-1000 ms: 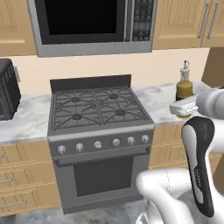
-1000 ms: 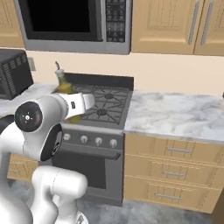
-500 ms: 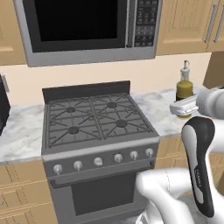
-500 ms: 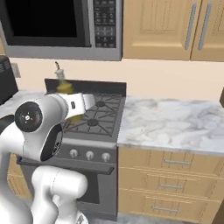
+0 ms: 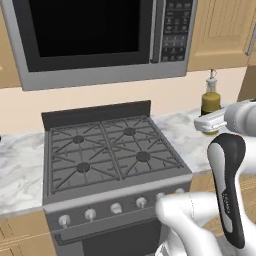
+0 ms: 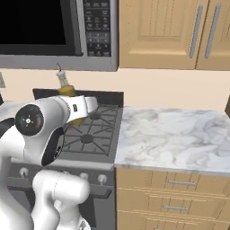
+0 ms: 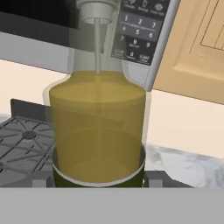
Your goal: Take 2 condiments from the cabinet and move them on the counter near the stove.Make sure the condiments are lined up with each other, next to each other.
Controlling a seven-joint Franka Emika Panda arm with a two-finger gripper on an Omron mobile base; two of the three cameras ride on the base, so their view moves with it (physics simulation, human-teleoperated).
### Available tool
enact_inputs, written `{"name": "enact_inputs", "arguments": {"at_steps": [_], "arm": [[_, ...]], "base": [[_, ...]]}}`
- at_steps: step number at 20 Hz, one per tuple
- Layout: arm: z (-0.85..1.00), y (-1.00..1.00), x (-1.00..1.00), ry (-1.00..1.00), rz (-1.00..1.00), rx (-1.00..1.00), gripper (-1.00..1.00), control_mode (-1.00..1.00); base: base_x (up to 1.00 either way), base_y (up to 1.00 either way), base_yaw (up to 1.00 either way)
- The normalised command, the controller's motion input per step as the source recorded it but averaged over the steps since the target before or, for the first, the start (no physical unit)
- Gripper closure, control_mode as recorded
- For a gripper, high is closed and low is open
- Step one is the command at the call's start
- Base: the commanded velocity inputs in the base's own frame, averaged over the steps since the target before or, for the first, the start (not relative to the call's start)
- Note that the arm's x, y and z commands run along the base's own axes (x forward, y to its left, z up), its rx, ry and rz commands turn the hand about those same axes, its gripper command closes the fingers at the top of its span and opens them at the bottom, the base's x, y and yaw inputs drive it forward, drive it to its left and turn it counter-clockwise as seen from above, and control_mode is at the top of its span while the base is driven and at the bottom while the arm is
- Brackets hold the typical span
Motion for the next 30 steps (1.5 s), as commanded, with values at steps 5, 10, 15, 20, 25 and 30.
{"name": "enact_inputs", "arguments": {"at_steps": [5, 10, 15, 20, 25, 30], "arm": [[0.0, 0.0, 0.0, 0.0, 0.0, 0.0, 1.0, 1.0], [0.0, 0.0, 0.0, 0.0, 0.0, 0.0, 1.0, 1.0], [0.0, 0.0, 0.0, 0.0, 0.0, 0.0, 1.0, 1.0], [0.0, 0.0, 0.0, 0.0, 0.0, 0.0, 1.0, 1.0], [0.0, 0.0, 0.0, 0.0, 0.0, 0.0, 1.0, 1.0], [-0.26, -0.24, 0.13, 0.0, 0.2, 0.0, 1.0, -1.0]], "base": [[0.52, 0.3, -0.1], [0.49, 0.31, -0.1], [0.45, 0.35, -0.09], [0.06, 0.0, -0.02], [0.01, 0.0, 0.0], [0.03, 0.0, 0.02]]}}
